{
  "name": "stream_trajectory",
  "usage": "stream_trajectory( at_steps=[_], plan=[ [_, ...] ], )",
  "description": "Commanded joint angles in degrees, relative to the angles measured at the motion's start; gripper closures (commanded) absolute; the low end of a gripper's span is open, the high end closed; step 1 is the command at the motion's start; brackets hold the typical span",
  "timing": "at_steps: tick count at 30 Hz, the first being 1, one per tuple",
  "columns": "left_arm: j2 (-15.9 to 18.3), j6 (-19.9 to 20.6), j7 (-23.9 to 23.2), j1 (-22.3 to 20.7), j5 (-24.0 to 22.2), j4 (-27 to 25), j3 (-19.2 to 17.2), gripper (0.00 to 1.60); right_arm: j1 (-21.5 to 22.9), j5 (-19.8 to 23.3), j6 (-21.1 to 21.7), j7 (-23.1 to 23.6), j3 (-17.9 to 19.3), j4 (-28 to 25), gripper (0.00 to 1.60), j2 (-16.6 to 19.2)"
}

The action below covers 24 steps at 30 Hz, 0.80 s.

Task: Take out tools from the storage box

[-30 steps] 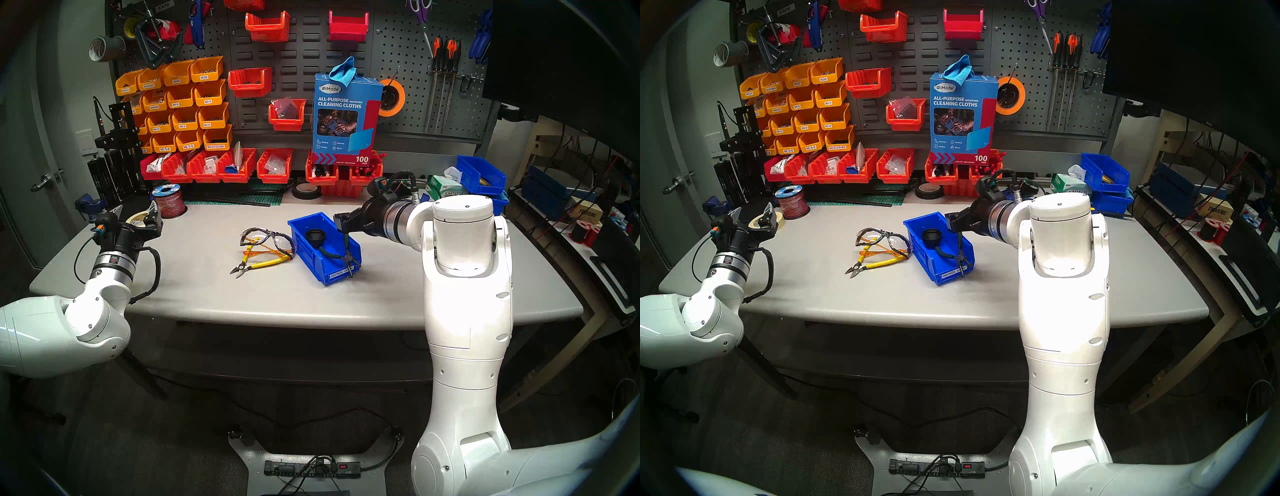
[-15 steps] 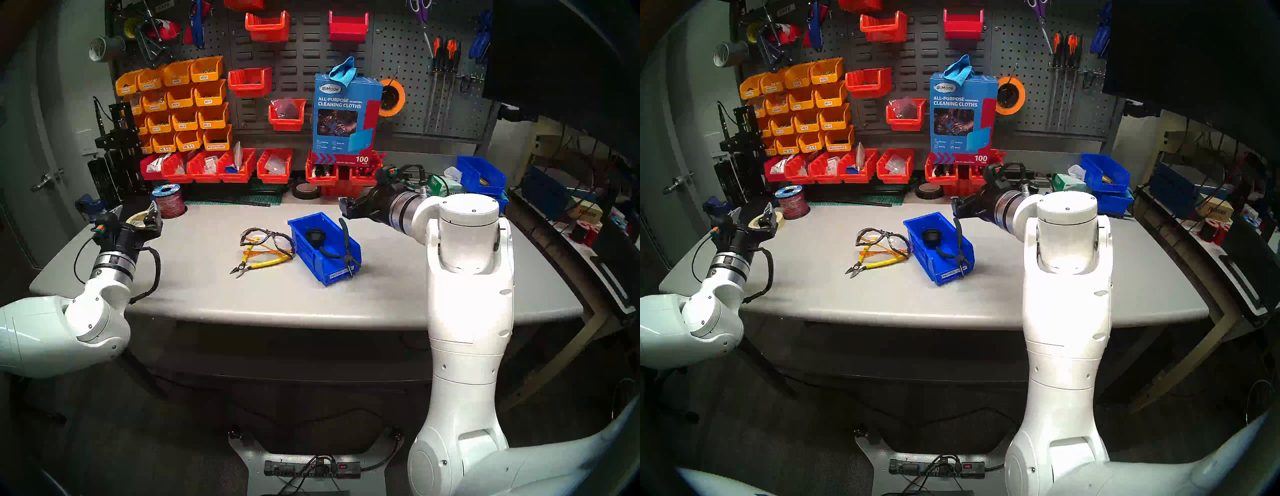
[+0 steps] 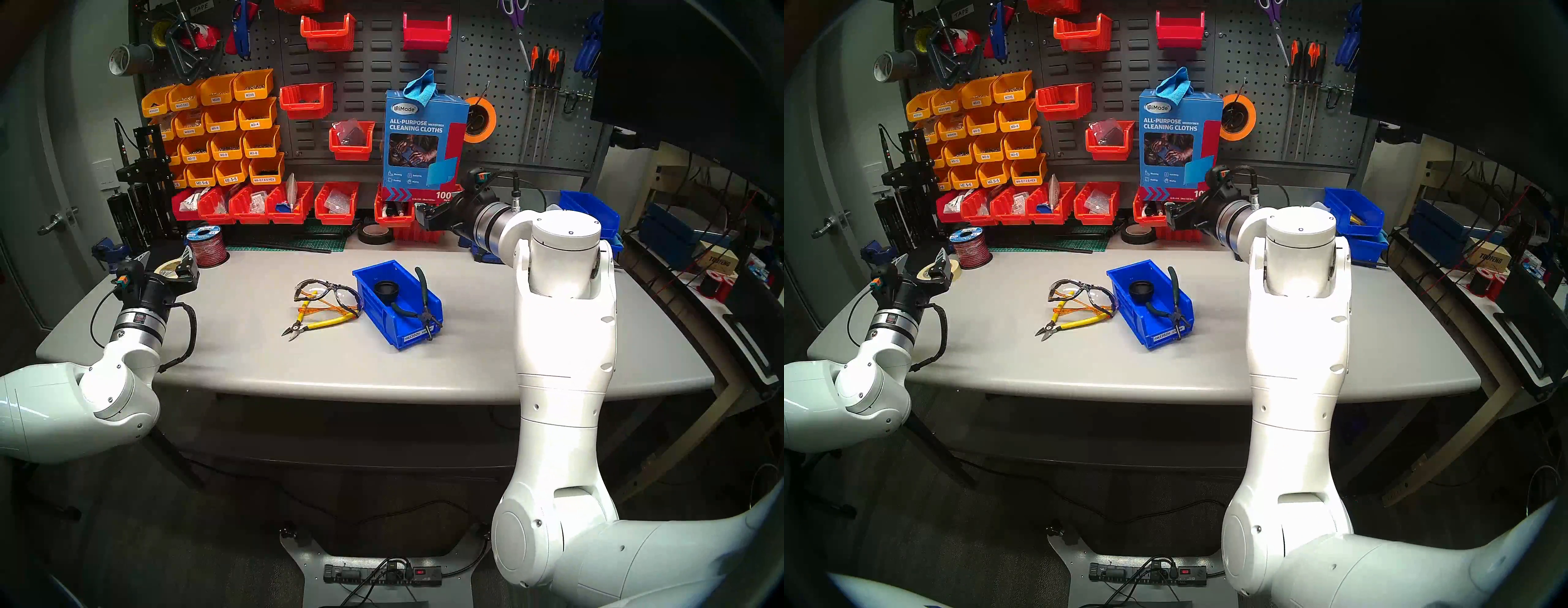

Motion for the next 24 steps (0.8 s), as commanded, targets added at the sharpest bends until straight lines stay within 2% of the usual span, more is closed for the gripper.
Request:
stream_trajectory(
  at_steps=[1,4,10,17,24],
  plan=[
    [-0.08,-0.14,0.15,-1.03,-0.06,0.09,-0.37,0.00,6.75,1.37,1.45,1.15,0.21,7.26,0.00,1.19],
    [-0.08,-0.15,0.16,-1.36,-0.09,0.07,-0.04,0.00,7.68,0.89,4.17,3.00,0.20,10.36,0.00,2.03],
    [-0.08,-0.21,0.19,-2.43,-0.16,0.04,1.07,0.00,5.25,0.29,7.54,4.05,-0.38,10.34,0.00,2.29],
    [-0.08,-0.28,0.22,-3.04,-0.17,0.02,1.73,0.00,2.82,-0.02,11.71,5.75,-1.09,7.94,0.00,2.81],
    [-0.08,-0.32,0.24,-3.49,-0.17,0.01,2.23,0.00,-1.46,-0.79,17.63,8.59,-2.48,1.35,0.00,3.60]
  ],
)
